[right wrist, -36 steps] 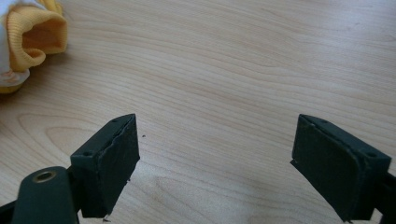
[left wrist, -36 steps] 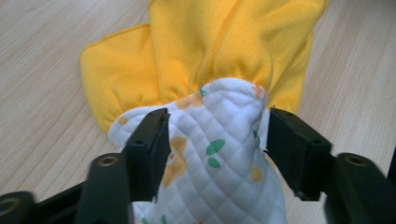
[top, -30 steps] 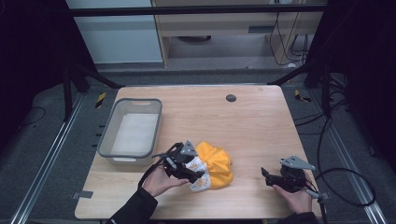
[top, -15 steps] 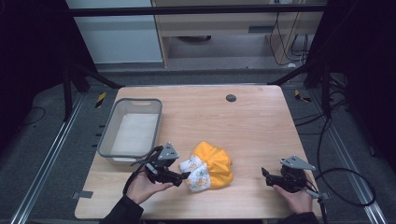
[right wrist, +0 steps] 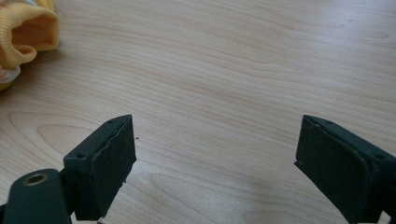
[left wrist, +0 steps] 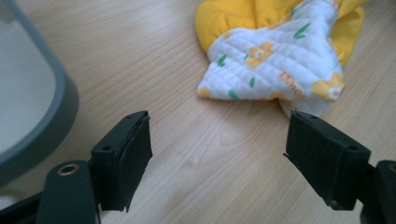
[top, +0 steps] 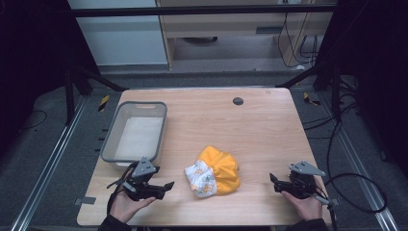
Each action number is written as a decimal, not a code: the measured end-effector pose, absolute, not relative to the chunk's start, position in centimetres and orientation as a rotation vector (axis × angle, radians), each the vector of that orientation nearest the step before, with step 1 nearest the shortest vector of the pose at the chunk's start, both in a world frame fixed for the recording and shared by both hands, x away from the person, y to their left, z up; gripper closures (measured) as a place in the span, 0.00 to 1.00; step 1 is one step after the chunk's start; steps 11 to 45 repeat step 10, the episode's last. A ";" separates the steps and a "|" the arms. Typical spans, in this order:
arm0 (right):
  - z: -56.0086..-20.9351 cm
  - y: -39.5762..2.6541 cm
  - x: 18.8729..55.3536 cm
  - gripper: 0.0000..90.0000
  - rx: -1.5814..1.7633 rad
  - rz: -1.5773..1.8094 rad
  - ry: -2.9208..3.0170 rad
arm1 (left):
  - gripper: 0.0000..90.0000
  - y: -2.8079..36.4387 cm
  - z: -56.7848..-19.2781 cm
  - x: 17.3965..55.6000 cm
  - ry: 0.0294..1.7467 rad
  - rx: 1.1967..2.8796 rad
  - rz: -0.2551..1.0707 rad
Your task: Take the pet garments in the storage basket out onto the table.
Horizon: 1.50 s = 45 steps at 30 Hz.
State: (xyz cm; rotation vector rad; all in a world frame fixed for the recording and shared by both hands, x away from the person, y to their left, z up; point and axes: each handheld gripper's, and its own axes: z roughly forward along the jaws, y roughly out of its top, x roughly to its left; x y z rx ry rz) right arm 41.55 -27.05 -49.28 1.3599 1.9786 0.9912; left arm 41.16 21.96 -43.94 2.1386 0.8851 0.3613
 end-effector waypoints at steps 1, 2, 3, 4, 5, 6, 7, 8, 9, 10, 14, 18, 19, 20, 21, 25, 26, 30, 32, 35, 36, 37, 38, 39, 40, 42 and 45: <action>-49.3 -27.0 41.5 0.13 1.363 0.990 1.978 | 0.24 22.3 -44.1 41.0 0.891 2.134 0.363; -49.3 -27.0 41.5 0.13 1.362 0.990 1.978 | 0.24 22.7 -44.4 40.8 0.902 2.128 0.362; -49.3 -27.0 41.5 0.13 1.360 0.989 1.979 | 0.24 23.0 -44.5 40.7 0.908 2.126 0.361; -49.3 -27.0 41.5 0.13 1.359 0.989 1.979 | 0.24 23.4 -44.7 40.5 0.918 2.120 0.360; -49.3 -27.0 41.5 0.13 1.359 0.987 1.980 | 0.24 23.6 -44.9 40.4 0.925 2.117 0.356; -49.3 -27.0 41.5 0.13 1.360 0.988 1.980 | 0.24 24.0 -45.1 40.3 0.940 2.116 0.354; -49.3 -27.0 41.5 0.13 1.360 0.986 1.982 | 0.24 24.3 -45.2 40.2 0.948 2.113 0.354; -49.3 -27.1 41.5 0.13 1.360 0.984 1.981 | 0.24 24.5 -45.3 40.2 0.956 2.112 0.350; -49.3 -27.1 41.5 0.13 1.362 0.985 1.980 | 0.24 24.8 -45.4 40.2 0.964 2.109 0.353; -49.3 -27.1 41.5 0.12 1.362 0.984 1.980 | 0.24 25.1 -45.5 40.1 0.971 2.107 0.355; -49.3 -27.1 41.5 0.12 1.362 0.984 1.980 | 0.24 25.1 -45.5 40.1 0.971 2.107 0.355; -49.3 -27.1 41.5 0.12 1.362 0.984 1.980 | 0.24 25.1 -45.5 40.1 0.971 2.107 0.355; -49.3 -27.1 41.5 0.12 1.362 0.984 1.980 | 0.24 25.1 -45.5 40.1 0.971 2.107 0.355; -49.3 -27.1 41.5 0.12 1.362 0.984 1.980 | 0.24 25.1 -45.5 40.1 0.971 2.107 0.355; -49.3 -27.1 41.5 0.12 1.362 0.984 1.980 | 0.24 25.1 -45.5 40.1 0.971 2.107 0.355; -49.3 -27.1 41.5 0.12 1.362 0.984 1.980 | 0.24 25.1 -45.5 40.1 0.971 2.107 0.355; -49.3 -27.1 41.5 0.12 1.362 0.984 1.980 | 0.24 25.1 -45.5 40.1 0.971 2.107 0.355; -49.3 -27.1 41.5 0.12 1.362 0.984 1.980 | 0.24 25.1 -45.5 40.1 0.971 2.107 0.355; -49.3 -27.1 41.5 0.12 1.362 0.984 1.980 | 0.24 25.1 -45.5 40.1 0.971 2.107 0.355; -49.3 -27.1 41.5 0.12 1.362 0.984 1.980 | 0.24 25.1 -45.5 40.1 0.971 2.107 0.355; -49.3 -27.1 41.5 0.12 1.362 0.984 1.980 | 0.24 25.1 -45.5 40.1 0.971 2.107 0.355; -49.3 -27.1 41.5 0.12 1.362 0.984 1.980 | 0.24 25.1 -45.5 40.1 0.971 2.107 0.355; -49.3 -27.1 41.5 0.12 1.362 0.984 1.980 | 0.24 25.1 -45.5 40.1 0.971 2.107 0.355; -49.3 -27.1 41.5 0.12 1.362 0.984 1.980 | 0.24 25.1 -45.5 40.1 0.971 2.107 0.355; -49.3 -27.1 41.5 0.12 1.362 0.984 1.980 | 0.24 25.1 -45.5 40.1 0.971 2.107 0.355; -49.3 -27.1 41.5 0.12 1.362 0.984 1.980 | 0.24 25.1 -45.5 40.1 0.971 2.107 0.355; -49.3 -27.1 41.5 0.12 1.362 0.984 1.980 | 0.24 25.1 -45.5 40.1 0.971 2.107 0.355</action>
